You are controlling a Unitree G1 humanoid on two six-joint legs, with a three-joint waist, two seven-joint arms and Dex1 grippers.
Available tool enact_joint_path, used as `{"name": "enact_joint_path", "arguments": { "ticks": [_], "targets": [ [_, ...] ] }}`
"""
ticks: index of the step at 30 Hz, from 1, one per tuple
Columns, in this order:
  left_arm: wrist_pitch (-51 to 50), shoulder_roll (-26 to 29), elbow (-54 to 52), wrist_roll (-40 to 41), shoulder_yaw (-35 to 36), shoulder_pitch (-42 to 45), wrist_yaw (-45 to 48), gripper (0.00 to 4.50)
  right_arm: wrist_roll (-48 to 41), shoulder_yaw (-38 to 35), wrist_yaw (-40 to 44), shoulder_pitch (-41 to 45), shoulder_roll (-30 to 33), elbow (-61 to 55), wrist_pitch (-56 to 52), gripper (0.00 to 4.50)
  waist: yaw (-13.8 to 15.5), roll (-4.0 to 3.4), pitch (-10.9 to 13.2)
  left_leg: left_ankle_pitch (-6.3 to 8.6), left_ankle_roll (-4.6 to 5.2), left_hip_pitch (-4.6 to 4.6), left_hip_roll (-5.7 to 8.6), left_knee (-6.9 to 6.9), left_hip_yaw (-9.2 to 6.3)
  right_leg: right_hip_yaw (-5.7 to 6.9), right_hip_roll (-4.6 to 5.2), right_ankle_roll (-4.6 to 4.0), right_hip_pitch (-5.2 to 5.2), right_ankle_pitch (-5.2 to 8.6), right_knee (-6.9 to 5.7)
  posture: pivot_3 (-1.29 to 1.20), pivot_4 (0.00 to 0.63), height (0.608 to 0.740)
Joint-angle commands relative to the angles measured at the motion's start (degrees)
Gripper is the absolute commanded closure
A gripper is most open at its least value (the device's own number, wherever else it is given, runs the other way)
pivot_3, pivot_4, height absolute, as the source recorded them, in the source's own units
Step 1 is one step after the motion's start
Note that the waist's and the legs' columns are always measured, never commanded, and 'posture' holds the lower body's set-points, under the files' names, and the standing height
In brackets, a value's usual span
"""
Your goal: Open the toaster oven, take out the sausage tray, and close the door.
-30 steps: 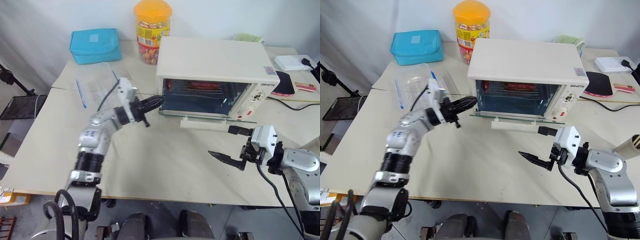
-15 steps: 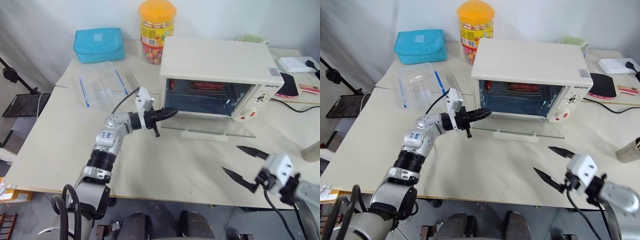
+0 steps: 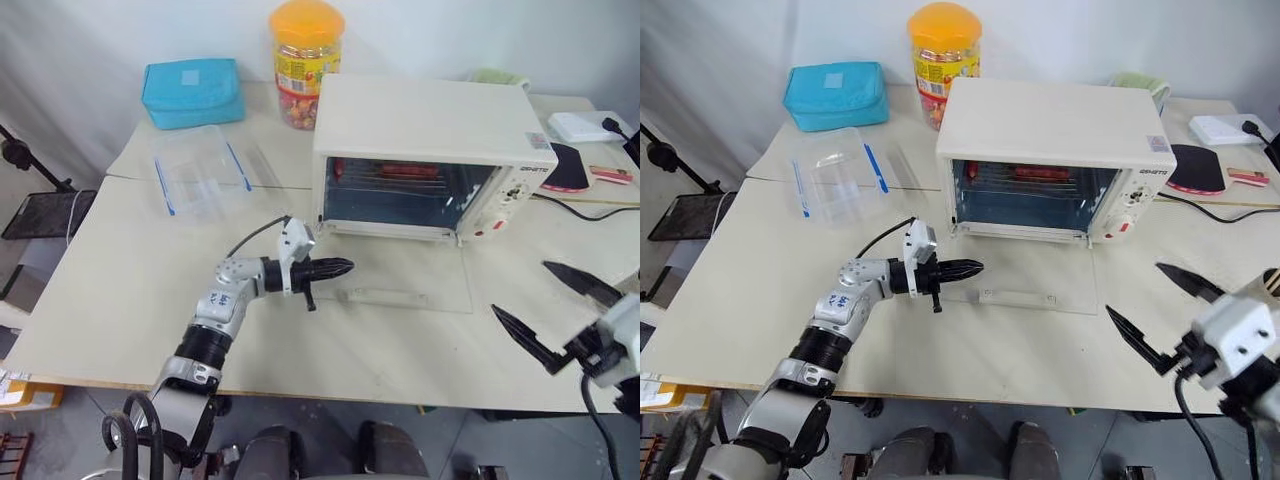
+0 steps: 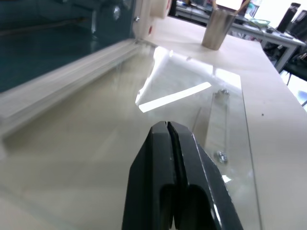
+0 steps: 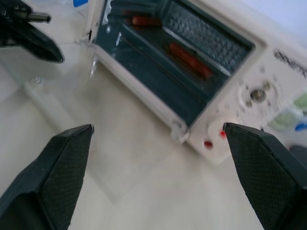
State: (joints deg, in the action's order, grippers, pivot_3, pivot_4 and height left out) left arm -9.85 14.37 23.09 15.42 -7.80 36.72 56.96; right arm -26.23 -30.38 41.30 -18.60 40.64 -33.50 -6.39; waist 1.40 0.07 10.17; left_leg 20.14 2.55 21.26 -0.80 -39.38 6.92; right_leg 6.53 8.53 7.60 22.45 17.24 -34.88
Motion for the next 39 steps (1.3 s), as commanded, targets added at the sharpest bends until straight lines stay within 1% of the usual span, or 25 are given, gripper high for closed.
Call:
{"name": "enact_joint_path", "arguments": {
  "ticks": [1, 4, 5, 8, 9, 11, 13, 16, 19, 24, 27, 30, 31, 32, 34, 35, 36, 38, 39],
  "targets": [
    [0.2, 0.8, -3.8, -0.7, 0.2, -2.1, -1.2, 4.47, 4.6, 8.4, -4.9, 11.8, 2.2, -0.2, -4.9, 0.0, -0.2, 0.0, 0.0, 0.0, 0.02, 0.0, 0.01, -0.03, 0.0, 0.0, 0.02, 0.0, 0.0, 0.0, -0.01, 0.0, 0.15, 0.74],
    [-0.1, 1.2, -6.1, -0.4, 1.2, -3.6, -2.9, 4.47, 12.4, 16.6, -8.5, 21.0, 2.6, 3.0, -8.2, 0.0, -0.1, 0.0, 0.0, 0.01, 0.03, 0.02, -0.03, -0.16, -0.02, 0.03, 0.01, -0.01, 0.02, 0.0, -0.11, 0.0, 0.15, 0.74],
    [-0.4, 1.4, -7.7, 0.4, 2.1, -4.6, -3.6, 4.47, 16.0, 20.4, -9.9, 25.2, 1.4, 5.9, -7.6, 0.0, -0.1, 0.0, 0.0, 0.0, 0.02, 0.04, -0.05, -0.16, -0.1, 0.12, -0.01, -0.04, 0.0, 0.02, -0.13, 0.0, 0.15, 0.74],
    [-2.9, 2.4, -13.7, 4.2, 5.1, -7.9, -4.1, 3.9, 25.8, 30.3, -13.1, 35.5, -1.1, 15.6, -6.2, 0.0, -0.5, 0.0, 0.0, 0.0, 0.02, 0.11, -0.03, -0.23, -0.08, 0.12, 0.03, -0.05, 0.03, 0.02, -0.16, 0.0, 0.15, 0.74],
    [-4.2, 3.3, -16.7, 5.9, 5.8, -9.6, -2.8, 3.61, 29.1, 33.2, -14.2, 39.1, -2.3, 19.8, -4.2, 0.0, -0.8, 0.01, 0.0, 0.01, 0.03, 0.12, -0.03, -0.25, -0.08, 0.14, 0.02, -0.05, 0.03, 0.02, -0.19, 0.0, 0.15, 0.74],
    [-5.8, 4.4, -20.2, 7.8, 6.3, -11.4, -1.6, 2.99, 32.7, 36.0, -15.6, 43.0, -3.9, 24.9, -1.2, 0.0, -1.1, 0.0, 0.0, 0.0, 0.02, 0.18, -0.03, -0.24, -0.12, 0.19, 0.03, -0.05, 0.06, 0.03, -0.2, 0.0, 0.15, 0.74],
    [-6.2, 4.9, -24.3, 9.2, 8.0, -13.9, -3.4, 2.34, 39.1, 40.8, -19.0, 48.8, -6.1, 32.3, 2.9, 0.0, -1.4, 0.0, 0.0, 0.0, 0.02, 0.25, -0.03, -0.25, -0.23, 0.3, 0.02, -0.05, 0.09, 0.03, -0.21, 0.0, 0.15, 0.74],
    [-6.1, 5.7, -28.5, 10.2, 9.9, -16.4, -4.8, 1.41, 45.6, 44.6, -23.2, 54.9, -9.0, 40.7, 5.9, 0.0, -1.8, 0.0, 0.0, 0.0, 0.02, 0.27, -0.03, -0.27, -0.22, 0.3, 0.03, -0.04, 0.08, 0.02, -0.19, 0.0, 0.15, 0.74],
    [-7.7, 7.0, -31.9, 12.5, 11.7, -18.5, -5.2, 1.41, 52.5, 47.9, -29.1, 60.7, -10.6, 50.5, 7.9, 0.0, -1.9, -0.01, 0.0, -0.02, -0.02, 0.27, -0.06, -0.26, -0.26, 0.34, 0.01, -0.05, 0.08, 0.03, -0.22, 0.0, 0.15, 0.74],
    [-8.1, 8.9, -34.5, 13.4, 12.6, -20.7, -5.8, 1.41, 57.0, 50.1, -34.4, 65.4, -12.8, 59.0, 12.9, 0.0, -2.3, 0.0, 0.0, -0.02, -0.02, 0.3, -0.05, -0.25, -0.31, 0.36, 0.02, -0.05, 0.06, 0.03, -0.19, 0.0, 0.15, 0.74],
    [-7.5, 9.2, -34.8, 13.3, 13.0, -21.2, -6.7, 1.38, 58.8, 50.8, -36.2, 66.6, -14.0, 62.1, 13.7, 0.58, -2.9, 0.0, 0.0, -0.02, -0.03, 0.29, -0.06, -0.22, -0.34, 0.38, 0.01, -0.06, 0.06, 0.03, -0.19, 0.0, 0.15, 0.74],
    [-7.4, 8.9, -35.3, 14.2, 13.5, -21.9, -7.3, 1.38, 60.5, 50.8, -39.1, 68.0, -15.0, 65.3, 14.4, 1.57, -3.2, -0.01, 0.0, -0.03, -0.05, 0.29, -0.06, -0.19, -0.34, 0.38, 0.0, -0.06, 0.06, 0.04, -0.18, 0.0, 0.15, 0.74],
    [-7.3, 8.8, -35.3, 14.4, 13.5, -22.0, -7.5, 1.38, 60.6, 50.8, -39.7, 68.6, -15.4, 66.5, 14.8, 2.05, -3.2, -0.01, 0.0, -0.03, -0.05, 0.29, -0.06, -0.17, -0.34, 0.38, 0.0, -0.07, 0.06, 0.04, -0.19, 0.0, 0.15, 0.74],
    [-7.2, 8.7, -35.2, 14.6, 13.5, -22.1, -7.4, 1.38, 61.5, 51.1, -40.7, 69.3, -15.6, 67.6, 14.7, 2.29, -3.3, -0.01, 0.0, -0.03, -0.05, 0.29, -0.06, -0.17, -0.34, 0.38, -0.01, -0.07, 0.07, 0.04, -0.18, 0.0, 0.15, 0.74],
    [-7.2, 8.3, -34.8, 14.9, 13.2, -22.0, -7.4, 1.38, 62.3, 51.5, -41.6, 70.7, -16.1, 69.8, 14.8, 3.02, -3.4, -0.01, 0.0, -0.05, -0.07, 0.29, -0.08, -0.16, -0.34, 0.37, -0.01, -0.08, 0.07, 0.04, -0.18, 0.0, 0.15, 0.74],
    [-6.9, 8.3, -34.4, 14.7, 12.8, -21.8, -7.0, 1.38, 62.7, 51.7, -42.0, 71.1, -16.3, 70.6, 14.7, 3.3, -3.4, -0.01, 0.0, -0.05, -0.08, 0.29, -0.09, -0.16, -0.34, 0.37, -0.02, -0.08, 0.07, 0.05, -0.19, 0.0, 0.15, 0.74],
    [-6.6, 8.1, -34.0, 14.6, 12.4, -21.4, -6.7, 1.38, 62.7, 51.7, -42.1, 71.3, -16.4, 71.1, 15.0, 3.73, -3.4, -0.01, 0.0, -0.06, -0.09, 0.29, -0.09, -0.15, -0.34, 0.37, -0.03, -0.09, 0.08, 0.05, -0.19, 0.0, 0.15, 0.74],
    [-5.4, 7.0, -31.9, 14.0, 11.4, -19.2, -6.4, 1.38, 62.8, 51.7, -42.4, 71.5, -16.4, 71.4, 15.4, 4.42, -3.3, 0.03, 0.0, -0.06, -0.1, 0.29, -0.1, -0.15, -0.36, 0.39, -0.03, -0.1, 0.07, 0.05, -0.2, 0.0, 0.15, 0.74],
    [-4.8, 6.5, -30.6, 13.6, 10.8, -17.8, -6.0, 1.38, 62.9, 51.6, -42.3, 71.5, -16.3, 71.4, 15.6, 4.5, -3.3, 0.09, 0.0, -0.06, -0.1, 0.26, -0.1, -0.16, -0.37, 0.39, -0.04, -0.09, 0.01, 0.05, -0.18, 0.0, 0.15, 0.74]
  ]
}}
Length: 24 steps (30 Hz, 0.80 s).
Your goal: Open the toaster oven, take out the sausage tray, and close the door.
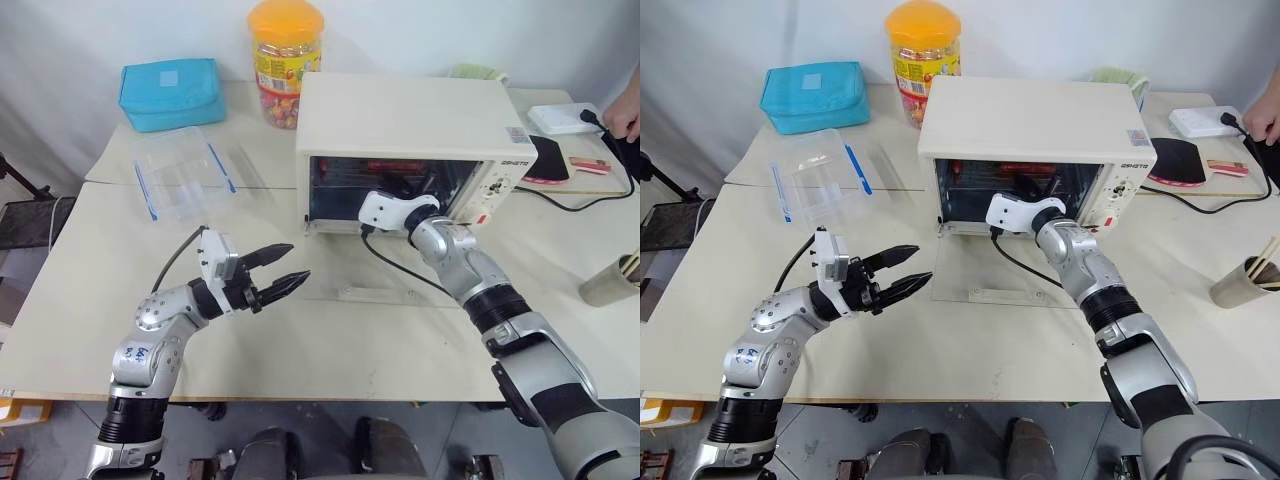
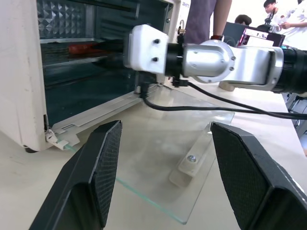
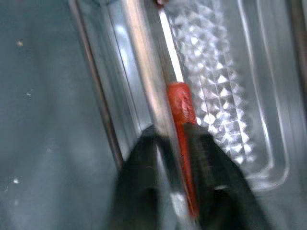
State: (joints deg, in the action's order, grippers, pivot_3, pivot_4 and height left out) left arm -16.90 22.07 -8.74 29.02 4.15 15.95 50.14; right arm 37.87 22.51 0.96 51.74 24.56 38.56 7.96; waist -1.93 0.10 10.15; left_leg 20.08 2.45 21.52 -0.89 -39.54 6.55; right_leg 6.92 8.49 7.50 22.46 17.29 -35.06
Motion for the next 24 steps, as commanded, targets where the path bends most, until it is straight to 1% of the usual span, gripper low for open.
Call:
{"name": "enact_joint_path", "arguments": {
  "ticks": [1, 8, 11, 14, 18, 22, 24],
  "targets": [
    [2.9, -1.6, 2.7, -0.3, -1.5, 4.4, 1.1, 1.38, -0.9, -1.3, -2.1, 1.2, -0.3, -0.6, 1.4, 4.5, 0.0, 0.07, 0.0, 0.0, 0.0, 0.01, 0.0, -0.04, -0.01, 0.01, 0.0, 0.0, -0.02, 0.0, 0.0, 0.0, 0.15, 0.74],
    [4.1, -6.1, 18.6, -1.9, -2.1, 21.3, -0.2, 1.38, -0.2, -2.3, -2.2, 1.7, 0.3, -3.6, 2.1, 4.5, 0.1, 0.08, 0.0, -0.02, -0.03, 0.04, 0.0, -0.08, 0.02, 0.01, -0.03, 0.01, 0.01, -0.01, -0.02, 0.0, 0.15, 0.74],
    [5.2, -7.2, 24.5, -2.5, -1.7, 26.6, -0.2, 1.38, -0.1, -2.7, -1.6, 1.1, 1.0, -6.1, 2.2, 4.5, 0.0, 0.08, 0.0, -0.02, -0.03, 0.09, 0.03, 0.02, 0.03, 0.06, -0.03, 0.01, 0.08, -0.01, 0.03, 0.0, 0.15, 0.74],
    [6.1, -7.7, 27.7, -2.7, -1.0, 29.8, -0.2, 1.38, -0.2, -3.3, -0.2, -0.4, 2.0, -10.0, 2.0, 4.5, 0.0, 0.09, 0.0, -0.03, -0.03, 0.13, 0.04, 0.28, 0.03, 0.15, -0.02, 0.01, 0.23, -0.01, 0.07, 0.0, 0.15, 0.74],
    [6.3, -7.2, 29.4, -2.7, -1.0, 31.1, 1.0, 1.38, -0.6, -3.9, 3.6, -4.0, 3.6, -17.9, 0.6, 4.5, 0.0, 0.09, 0.0, -0.02, -0.03, 0.27, 0.04, 0.39, -0.13, 0.42, -0.01, 0.01, 0.36, -0.01, 0.07, 0.0, 0.15, 0.74],
    [5.4, -6.3, 31.2, -2.5, -1.1, 31.7, 2.8, 1.38, -1.4, -5.7, 8.8, -11.4, 5.1, -30.8, -2.6, 4.5, 0.2, 0.09, 0.0, -0.03, -0.03, 0.66, 0.06, 0.31, -0.41, 0.71, -0.01, 0.01, 0.61, -0.01, 0.04, 0.0, 0.15, 0.74],
    [4.8, -6.0, 31.6, -2.2, -1.0, 31.8, 3.6, 1.38, -0.3, -6.6, 11.0, -15.5, 5.8, -37.2, -4.5, 4.5, 0.2, 0.09, 0.0, -0.03, -0.03, 0.7, 0.09, 0.3, -0.4, 0.72, -0.01, 0.01, 0.64, -0.01, 0.05, 0.0, 0.15, 0.74]
  ]
}}
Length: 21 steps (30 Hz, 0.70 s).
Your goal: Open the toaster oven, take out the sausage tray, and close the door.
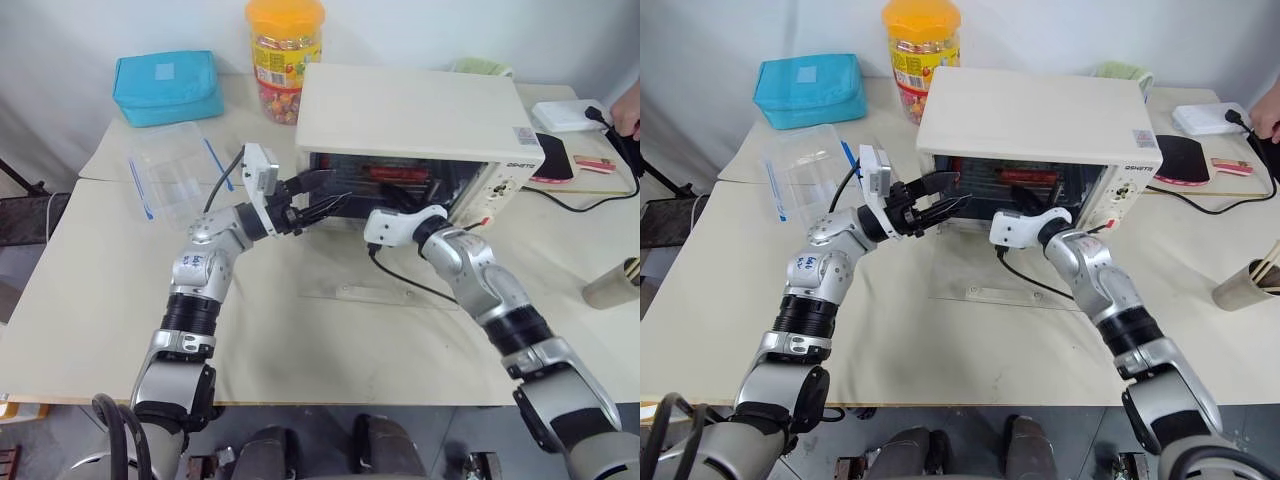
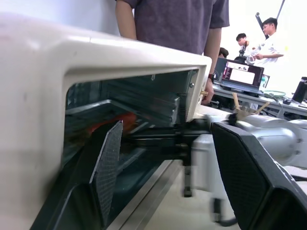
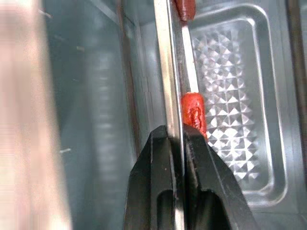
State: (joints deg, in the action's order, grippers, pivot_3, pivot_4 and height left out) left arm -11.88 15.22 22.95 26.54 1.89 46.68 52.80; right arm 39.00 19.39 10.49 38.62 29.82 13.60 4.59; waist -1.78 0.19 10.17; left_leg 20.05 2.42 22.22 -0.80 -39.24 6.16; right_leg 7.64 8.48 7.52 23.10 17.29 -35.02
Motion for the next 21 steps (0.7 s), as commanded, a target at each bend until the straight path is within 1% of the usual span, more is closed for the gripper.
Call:
{"name": "enact_joint_path", "arguments": {
  "ticks": [1, 4, 9, 12, 16, 21],
  "targets": [
    [-0.7, 1.1, 0.3, 0.0, 1.1, 1.3, 0.7, 1.38, -1.0, -3.9, 2.7, -4.5, 0.9, -15.6, -2.1, 4.5, 0.1, 0.0, 0.0, 0.0, 0.0, 0.04, 0.0, -0.02, -0.01, 0.01, 0.0, 0.0, 0.0, 0.0, 0.03, 0.0, 0.15, 0.74],
    [-1.7, 1.6, 0.9, 0.4, 1.4, 1.4, 1.6, 1.38, -0.8, -5.8, 6.9, -12.1, 0.9, -26.9, -6.4, 4.5, 0.3, 0.0, 0.0, 0.0, 0.0, 0.07, 0.01, -0.11, 0.0, 0.01, 0.01, 0.0, 0.01, 0.0, 0.0, 0.0, 0.15, 0.74],
    [-2.8, 2.1, 0.6, 1.3, 2.2, 1.1, 3.2, 1.38, 1.1, -6.7, 11.2, -19.5, 0.2, -37.4, -11.1, 4.5, 0.4, 0.01, 0.0, -0.01, 0.0, 0.2, 0.02, -0.48, 0.03, -0.03, 0.0, 0.0, -0.02, 0.0, 0.0, 0.0, 0.15, 0.74],
    [-1.4, 2.7, -0.3, 1.2, 2.2, 0.3, 6.3, 1.38, 2.7, -6.7, 12.6, -22.5, 0.3, -40.8, -12.4, 4.5, 0.4, 0.01, 0.0, -0.01, 0.0, 0.19, 0.0, -0.64, 0.03, -0.04, 0.0, 0.0, -0.06, 0.0, -0.08, 0.0, 0.15, 0.74],
    [-4.3, 5.5, -2.8, 2.2, 2.5, -1.8, 9.8, 1.38, 3.8, -8.0, 12.8, -26.1, 0.6, -44.4, -13.1, 4.5, 0.4, 0.01, 0.0, -0.01, 0.0, 0.18, 0.0, -0.71, 0.03, -0.06, -0.01, 0.0, -0.08, 0.0, -0.11, 0.0, 0.15, 0.74],
    [-7.8, 8.5, -5.2, 4.1, 4.6, -4.1, 10.2, 1.38, 4.4, -8.0, 14.3, -30.1, 1.0, -47.0, -12.8, 4.5, 0.6, 0.01, 0.0, -0.01, 0.0, 0.15, -0.01, -0.74, 0.01, -0.06, 0.0, 0.0, -0.13, 0.0, -0.15, 0.0, 0.15, 0.74]
  ]
}}
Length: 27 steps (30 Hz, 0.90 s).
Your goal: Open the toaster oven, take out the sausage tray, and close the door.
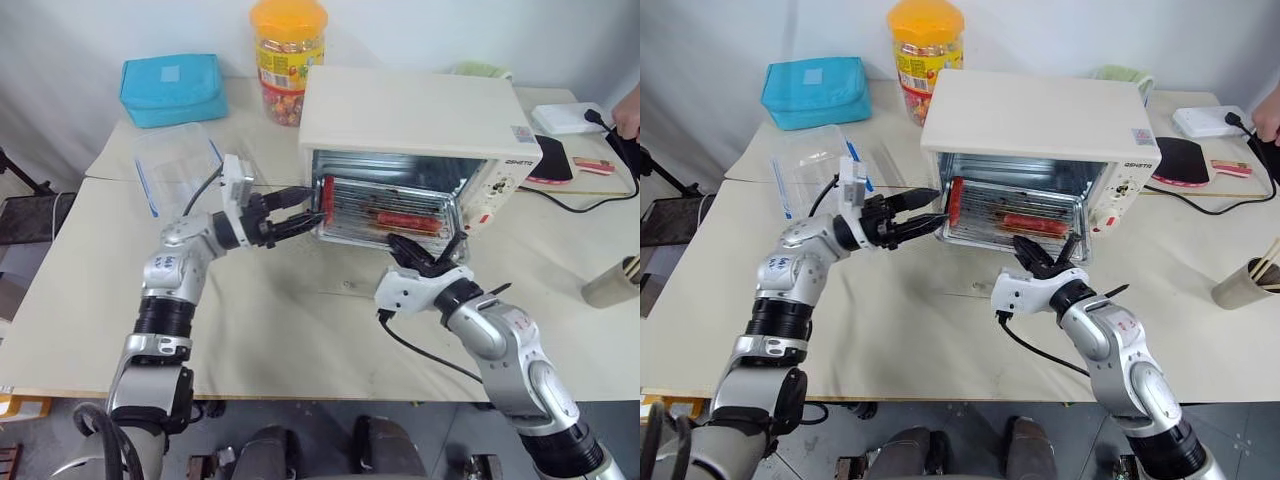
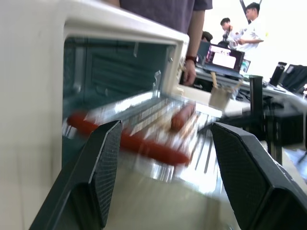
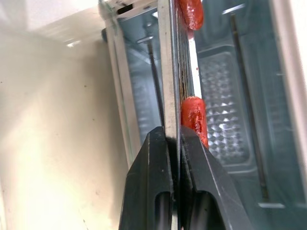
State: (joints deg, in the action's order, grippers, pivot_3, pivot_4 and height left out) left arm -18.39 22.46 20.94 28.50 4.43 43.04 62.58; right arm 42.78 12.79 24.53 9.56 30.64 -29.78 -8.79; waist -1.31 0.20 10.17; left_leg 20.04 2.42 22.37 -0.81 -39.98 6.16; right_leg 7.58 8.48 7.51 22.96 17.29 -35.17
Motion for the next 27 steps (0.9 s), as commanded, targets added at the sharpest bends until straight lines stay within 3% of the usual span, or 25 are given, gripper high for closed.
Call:
{"name": "enact_joint_path", "arguments": {
  "ticks": [1, 4, 11, 16, 22, 27],
  "targets": [
    [-2.3, 1.7, -3.9, 2.5, 2.4, -1.0, 0.1, 1.38, 0.6, -1.3, 0.5, -1.6, 0.1, -4.0, 0.8, 4.5, 0.3, 0.0, 0.0, 0.0, 0.0, -0.01, -0.02, -0.01, -0.01, 0.0, 0.01, 0.0, -0.02, 0.0, 0.0, 0.0, 0.15, 0.74],
    [-9.0, 3.3, -7.1, 4.8, 3.7, -2.6, -1.7, 1.38, 0.7, -0.6, 1.3, -2.6, 0.0, -5.0, 1.6, 4.5, 0.7, 0.0, 0.0, 0.0, 0.0, -0.03, -0.02, -0.04, -0.01, -0.02, 0.02, 0.0, -0.08, 0.0, 0.03, 0.0, 0.15, 0.74],
    [-46.5, 8.0, -13.8, 17.3, 7.5, -3.5, -13.3, 1.38, -1.7, -2.4, 2.3, -3.0, 3.1, -5.3, 7.1, 4.5, 1.2, 0.0, 0.0, 0.0, 0.01, -0.14, -0.04, -0.05, -0.07, -0.08, 0.03, 0.0, -0.17, 0.0, -0.02, 0.0, 0.15, 0.74],
    [-59.7, 6.4, -15.0, 21.8, 11.6, -3.7, -20.3, 1.38, -3.7, -2.8, 1.8, -1.8, 5.2, -3.3, 12.8, 4.5, 1.2, 0.0, 0.0, 0.0, 0.0, -0.19, -0.01, -0.08, -0.21, -0.09, 0.04, 0.0, -0.33, 0.0, 0.01, 0.0, 0.15, 0.74],
    [-68.1, 2.0, -14.3, 25.7, 18.2, -2.0, -26.8, 1.38, -4.5, -1.9, 1.3, 1.0, 4.8, -0.3, 16.8, 4.5, 1.2, 0.01, 0.0, -0.02, -0.03, -0.22, -0.01, -0.1, -0.24, -0.08, 0.02, 0.0, -0.37, 0.0, 0.0, 0.0, 0.15, 0.74],
    [-73.1, -1.3, -14.1, 26.5, 21.9, -1.0, -31.0, 2.45, -4.7, -1.0, 1.7, 2.8, 4.3, 1.5, 18.6, 4.5, 1.2, 0.01, 0.0, -0.03, -0.05, -0.24, -0.01, -0.09, -0.25, -0.08, 0.02, 0.0, -0.39, 0.01, 0.0, 0.0, 0.15, 0.74]
  ]
}}
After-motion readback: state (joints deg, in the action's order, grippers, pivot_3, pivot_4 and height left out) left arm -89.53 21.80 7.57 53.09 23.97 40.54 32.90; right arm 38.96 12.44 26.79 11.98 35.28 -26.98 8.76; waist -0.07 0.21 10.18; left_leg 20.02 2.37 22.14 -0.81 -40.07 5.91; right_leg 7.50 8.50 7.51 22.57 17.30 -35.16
